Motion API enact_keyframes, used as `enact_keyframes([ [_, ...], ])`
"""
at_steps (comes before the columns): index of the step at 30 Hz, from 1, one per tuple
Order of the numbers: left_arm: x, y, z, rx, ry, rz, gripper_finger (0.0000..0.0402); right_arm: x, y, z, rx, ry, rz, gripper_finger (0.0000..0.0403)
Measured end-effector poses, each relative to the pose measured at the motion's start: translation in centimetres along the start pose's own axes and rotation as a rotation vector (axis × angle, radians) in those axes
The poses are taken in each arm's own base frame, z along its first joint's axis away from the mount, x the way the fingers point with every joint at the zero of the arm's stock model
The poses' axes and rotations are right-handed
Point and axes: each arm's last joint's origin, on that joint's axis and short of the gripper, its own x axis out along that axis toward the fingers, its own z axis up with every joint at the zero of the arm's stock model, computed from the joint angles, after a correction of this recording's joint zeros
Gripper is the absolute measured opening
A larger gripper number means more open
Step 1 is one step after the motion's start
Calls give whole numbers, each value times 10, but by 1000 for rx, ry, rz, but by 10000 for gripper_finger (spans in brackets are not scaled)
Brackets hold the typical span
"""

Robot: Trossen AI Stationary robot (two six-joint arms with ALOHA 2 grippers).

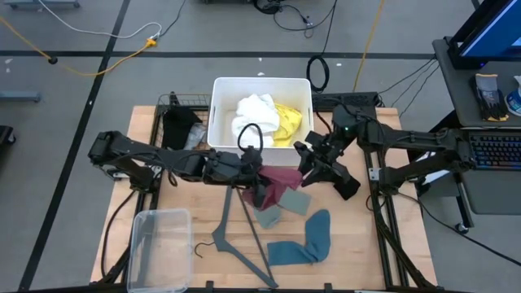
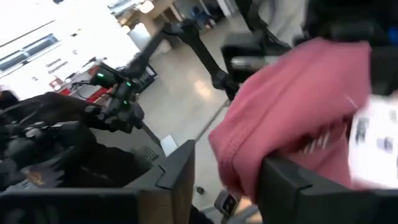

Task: Pick & Place Cloths
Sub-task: Put the maroon underwear into the gold wire basket

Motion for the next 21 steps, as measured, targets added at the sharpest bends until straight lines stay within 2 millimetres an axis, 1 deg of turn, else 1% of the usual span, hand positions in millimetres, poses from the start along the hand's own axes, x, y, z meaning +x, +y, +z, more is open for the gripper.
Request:
enact_keyframes([
  [2,-10,3,0,6,33,57,2,-3,-3,-2,29,12,-21,152],
  [4,-16,3,3,-5,9,99,2,-6,-4,-3,40,20,-36,166],
  [6,-31,4,6,10,19,149,2,-9,-5,-3,36,18,-53,176],
  [8,-40,3,14,5,-39,184,1,-12,-4,-2,28,9,-60,181],
  [10,-56,6,16,41,-43,257,1,-16,-4,-1,25,5,-59,182],
  [11,-61,7,18,53,-65,291,1,-17,-4,-1,18,3,-57,182],
  [12,-67,6,25,53,-116,310,1,-19,-3,0,12,-2,-61,181],
  [14,-84,9,31,94,-143,381,1,-23,-5,1,1,-9,-76,177],
  [15,-90,11,32,116,-155,426,1,-24,-6,2,-17,-16,-84,175],
  [17,-103,14,42,128,-228,496,1,-29,-8,4,-29,-31,-104,172],
  [19,-114,20,44,179,-249,610,0,-33,-10,6,-44,-47,-119,170],
  [21,-125,26,54,198,-319,725,0,-38,-13,8,-49,-62,-144,169],
])
